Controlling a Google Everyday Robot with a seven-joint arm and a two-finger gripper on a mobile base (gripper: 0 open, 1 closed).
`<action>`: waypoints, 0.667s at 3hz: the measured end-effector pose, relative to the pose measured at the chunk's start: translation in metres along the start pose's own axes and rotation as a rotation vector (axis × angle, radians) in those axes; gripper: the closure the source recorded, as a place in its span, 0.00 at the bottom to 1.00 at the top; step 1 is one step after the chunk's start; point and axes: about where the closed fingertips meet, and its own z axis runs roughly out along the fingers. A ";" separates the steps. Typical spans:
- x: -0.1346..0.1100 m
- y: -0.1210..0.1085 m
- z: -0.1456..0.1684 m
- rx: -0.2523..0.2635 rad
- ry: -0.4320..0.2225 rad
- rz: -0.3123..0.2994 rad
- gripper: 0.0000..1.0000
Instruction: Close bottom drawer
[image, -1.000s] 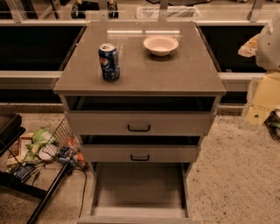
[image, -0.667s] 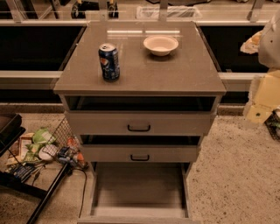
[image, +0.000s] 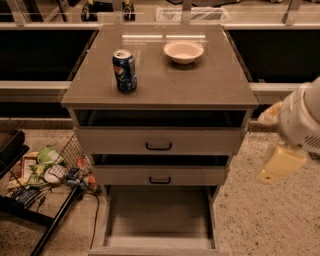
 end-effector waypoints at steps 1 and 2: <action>0.006 0.041 0.054 -0.029 -0.054 0.032 0.47; 0.018 0.083 0.124 -0.061 -0.060 0.074 0.71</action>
Offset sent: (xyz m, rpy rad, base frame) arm -0.1273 0.0300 -0.3329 0.0701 0.2831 -0.1018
